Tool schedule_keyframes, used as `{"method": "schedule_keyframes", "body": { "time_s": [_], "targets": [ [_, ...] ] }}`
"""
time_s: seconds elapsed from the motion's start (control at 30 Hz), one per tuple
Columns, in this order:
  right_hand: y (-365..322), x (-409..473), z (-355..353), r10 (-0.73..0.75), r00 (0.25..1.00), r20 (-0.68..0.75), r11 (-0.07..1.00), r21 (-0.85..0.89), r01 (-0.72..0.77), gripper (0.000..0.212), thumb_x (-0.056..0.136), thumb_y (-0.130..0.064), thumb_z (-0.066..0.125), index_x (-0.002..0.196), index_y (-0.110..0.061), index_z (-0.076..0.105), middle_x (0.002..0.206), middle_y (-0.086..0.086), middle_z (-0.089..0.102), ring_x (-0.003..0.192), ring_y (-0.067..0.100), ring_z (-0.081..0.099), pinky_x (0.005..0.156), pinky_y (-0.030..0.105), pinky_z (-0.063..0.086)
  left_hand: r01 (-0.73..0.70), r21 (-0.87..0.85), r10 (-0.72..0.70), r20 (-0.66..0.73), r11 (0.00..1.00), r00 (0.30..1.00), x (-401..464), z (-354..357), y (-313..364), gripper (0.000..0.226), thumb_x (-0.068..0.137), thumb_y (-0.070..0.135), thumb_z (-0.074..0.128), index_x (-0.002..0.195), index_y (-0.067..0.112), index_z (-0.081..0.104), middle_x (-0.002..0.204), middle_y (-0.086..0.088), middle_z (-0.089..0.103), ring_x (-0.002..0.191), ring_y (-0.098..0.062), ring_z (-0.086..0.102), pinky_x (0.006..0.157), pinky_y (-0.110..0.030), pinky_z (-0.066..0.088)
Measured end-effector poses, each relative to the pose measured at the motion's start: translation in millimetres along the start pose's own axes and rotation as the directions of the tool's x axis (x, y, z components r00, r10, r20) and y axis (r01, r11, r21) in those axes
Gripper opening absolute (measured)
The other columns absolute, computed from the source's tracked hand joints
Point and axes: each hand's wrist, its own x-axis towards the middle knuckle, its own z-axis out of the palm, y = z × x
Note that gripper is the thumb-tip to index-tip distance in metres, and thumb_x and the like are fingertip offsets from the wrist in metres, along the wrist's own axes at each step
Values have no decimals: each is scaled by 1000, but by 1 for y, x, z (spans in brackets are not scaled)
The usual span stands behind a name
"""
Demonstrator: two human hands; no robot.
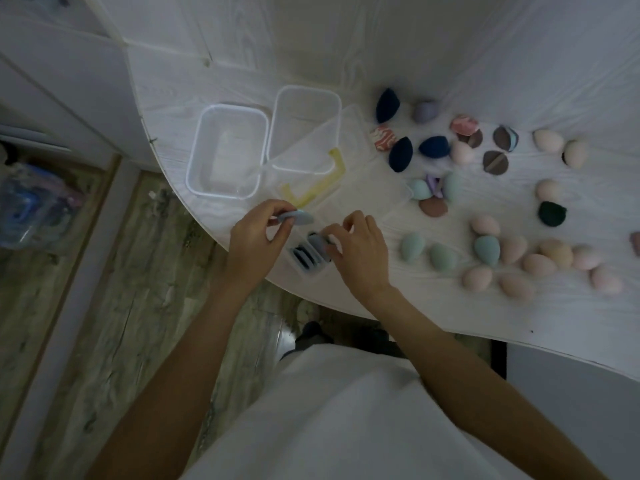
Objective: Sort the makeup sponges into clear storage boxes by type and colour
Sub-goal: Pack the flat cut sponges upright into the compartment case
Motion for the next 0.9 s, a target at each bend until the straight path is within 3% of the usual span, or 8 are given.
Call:
{"method": "schedule_keyframes", "body": {
  "time_s": [0.17, 0.3, 0.53, 0.8, 0.9],
  "targets": [
    [-9, 2, 12, 11, 999, 47, 995, -103, -7, 26, 85, -35, 55, 77, -16, 70, 77, 7, 51, 69, 25, 48, 58, 32, 33, -14, -23, 14, 2, 1000, 1000, 6, 3, -2, 14, 90, 11, 58, 102, 7, 63, 97, 9, 59, 89, -5, 57, 81, -20, 51],
    [-10, -2, 13, 47, 998, 39, 995, 82, -50, 12, 81, -20, 66, 88, -16, 75, 83, 10, 53, 74, 29, 49, 63, 34, 40, -21, -31, 22, 31, 999, 999, 8, 3, -6, 15, 90, 10, 58, 103, 7, 63, 99, 1, 64, 91, -11, 60, 82, -25, 52],
    [-13, -17, 13, -38, 997, 60, 999, 28, 37, 26, 78, -9, 70, 103, -16, 71, 82, 9, 61, 70, 27, 53, 59, 33, 42, -256, 57, 238, 221, 965, 946, 22, 2, -15, 14, 87, 10, 63, 99, 12, 70, 96, -3, 65, 87, -15, 61, 75, -27, 51],
    [-24, -25, 10, -66, 995, 80, 993, 106, 58, 28, 78, -9, 62, 105, -8, 68, 80, 8, 66, 69, 27, 58, 59, 34, 46, -372, 63, 335, 314, 926, 888, 43, 5, -10, 16, 87, 16, 61, 101, 14, 69, 97, -1, 65, 86, -18, 62, 70, -31, 52],
    [-29, -26, 5, -109, 992, 65, 986, 130, 100, 34, 70, 1, 71, 104, -2, 66, 83, 13, 65, 58, 26, 58, 53, 30, 45, -413, 33, 375, 360, 910, 855, 45, 5, -7, 18, 88, 21, 59, 99, 14, 71, 95, -1, 67, 82, -16, 63, 67, -30, 52]
  ]
}}
